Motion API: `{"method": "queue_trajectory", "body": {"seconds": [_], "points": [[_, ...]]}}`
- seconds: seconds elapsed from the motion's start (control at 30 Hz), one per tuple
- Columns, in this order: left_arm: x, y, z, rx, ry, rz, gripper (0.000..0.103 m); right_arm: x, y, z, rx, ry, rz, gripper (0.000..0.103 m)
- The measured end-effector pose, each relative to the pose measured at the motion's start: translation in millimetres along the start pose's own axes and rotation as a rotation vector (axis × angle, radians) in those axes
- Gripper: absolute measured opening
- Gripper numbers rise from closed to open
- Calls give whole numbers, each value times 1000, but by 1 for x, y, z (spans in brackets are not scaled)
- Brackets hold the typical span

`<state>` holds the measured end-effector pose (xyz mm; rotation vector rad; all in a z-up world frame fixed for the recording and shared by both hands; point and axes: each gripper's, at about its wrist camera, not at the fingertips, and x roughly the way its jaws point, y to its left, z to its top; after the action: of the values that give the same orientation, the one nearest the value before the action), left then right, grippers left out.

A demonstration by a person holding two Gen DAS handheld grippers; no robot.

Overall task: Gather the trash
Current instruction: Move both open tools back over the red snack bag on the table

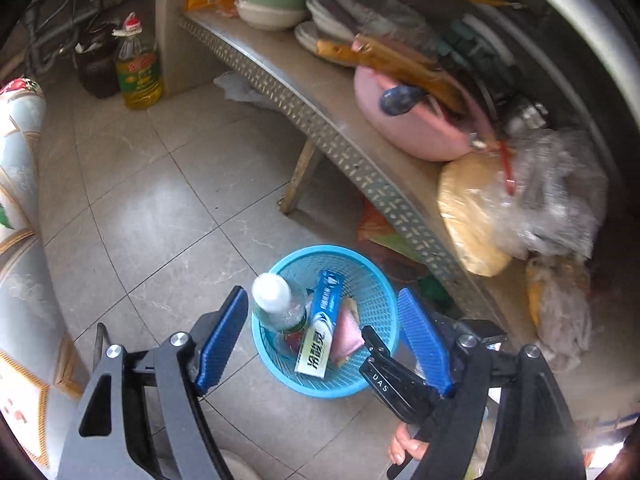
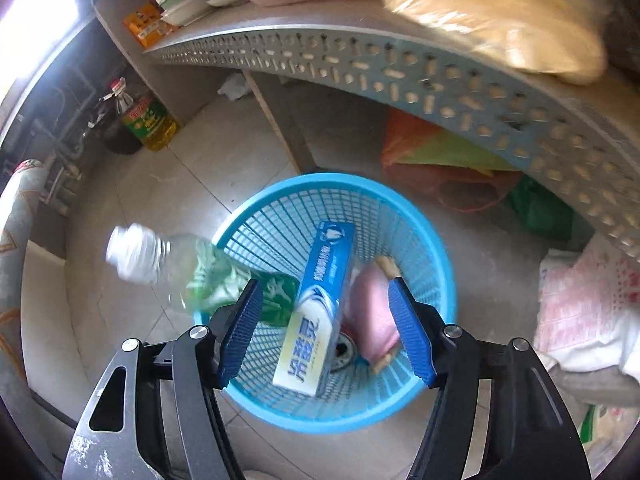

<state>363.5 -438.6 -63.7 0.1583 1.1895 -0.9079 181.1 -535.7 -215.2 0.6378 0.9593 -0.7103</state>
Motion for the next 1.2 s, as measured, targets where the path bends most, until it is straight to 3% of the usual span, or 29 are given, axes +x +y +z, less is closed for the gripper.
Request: {"method": "queue_trajectory", "body": {"seconds": [0.07, 0.17, 0.33, 0.5, 0.67, 0.77, 0.9, 1.07, 1.2], "points": [[-26, 2, -6, 21, -28, -15, 75, -11, -1, -10, -21, -14, -20, 62], [-77, 6, -20, 67, -148, 21, 76, -37, 5, -29, -79, -58, -60, 66], [-162, 15, -57, 151, -300, 52, 89, -94, 16, -63, -164, -120, -72, 73], [-231, 40, -100, 155, -358, 110, 93, -154, 23, -75, -193, -187, -57, 76], [-288, 87, -164, 123, -384, 199, 94, -209, 39, -68, -232, -241, 15, 79], [-316, 122, -205, 50, -405, 251, 94, -238, 55, -63, -264, -249, 99, 80], [-345, 173, -268, -122, -419, 300, 94, -259, 89, -65, -332, -224, 206, 81], [-365, 222, -332, -283, -406, 322, 94, -268, 152, -71, -475, -166, 328, 81], [-368, 248, -363, -369, -395, 321, 94, -263, 212, -83, -591, -90, 411, 81]]}}
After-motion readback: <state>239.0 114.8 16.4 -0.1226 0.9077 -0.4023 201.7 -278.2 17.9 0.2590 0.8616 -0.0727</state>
